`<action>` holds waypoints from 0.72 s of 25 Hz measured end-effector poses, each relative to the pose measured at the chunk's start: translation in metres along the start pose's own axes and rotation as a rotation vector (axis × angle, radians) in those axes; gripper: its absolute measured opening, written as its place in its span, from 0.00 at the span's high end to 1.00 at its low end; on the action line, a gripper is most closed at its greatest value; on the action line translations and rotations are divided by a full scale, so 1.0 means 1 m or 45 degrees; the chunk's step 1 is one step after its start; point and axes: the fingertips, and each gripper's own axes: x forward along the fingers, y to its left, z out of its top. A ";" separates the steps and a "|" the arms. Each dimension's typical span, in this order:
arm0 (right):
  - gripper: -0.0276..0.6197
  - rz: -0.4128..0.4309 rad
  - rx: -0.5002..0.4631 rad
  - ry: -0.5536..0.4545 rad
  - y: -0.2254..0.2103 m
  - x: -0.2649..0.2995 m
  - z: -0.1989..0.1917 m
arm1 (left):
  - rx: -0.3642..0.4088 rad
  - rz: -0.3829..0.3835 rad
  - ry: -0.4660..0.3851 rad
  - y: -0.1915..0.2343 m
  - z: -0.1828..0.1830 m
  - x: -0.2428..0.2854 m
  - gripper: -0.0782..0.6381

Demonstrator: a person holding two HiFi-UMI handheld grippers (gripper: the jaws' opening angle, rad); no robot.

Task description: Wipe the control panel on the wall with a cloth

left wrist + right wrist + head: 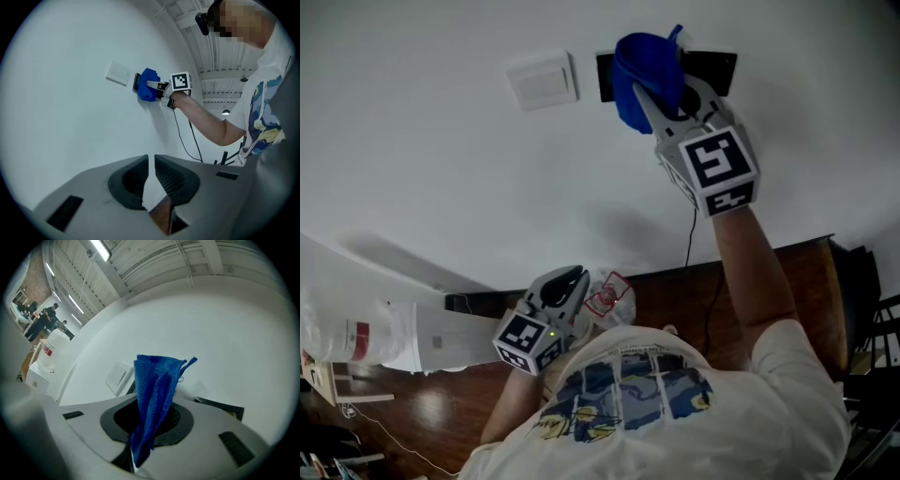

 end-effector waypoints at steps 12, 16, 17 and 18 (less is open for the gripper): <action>0.88 -0.113 -0.012 0.046 -0.093 -0.063 -0.032 | 0.022 -0.075 0.024 -0.032 0.011 0.065 0.87; 0.88 -0.148 -0.004 0.048 -0.122 -0.081 -0.046 | 0.037 -0.084 0.022 -0.043 0.016 0.083 0.87; 0.88 -0.155 -0.006 0.053 -0.129 -0.085 -0.049 | 0.038 -0.085 0.022 -0.046 0.018 0.087 0.87; 0.88 -0.164 -0.008 0.058 -0.136 -0.089 -0.052 | 0.039 -0.086 0.023 -0.050 0.019 0.091 0.87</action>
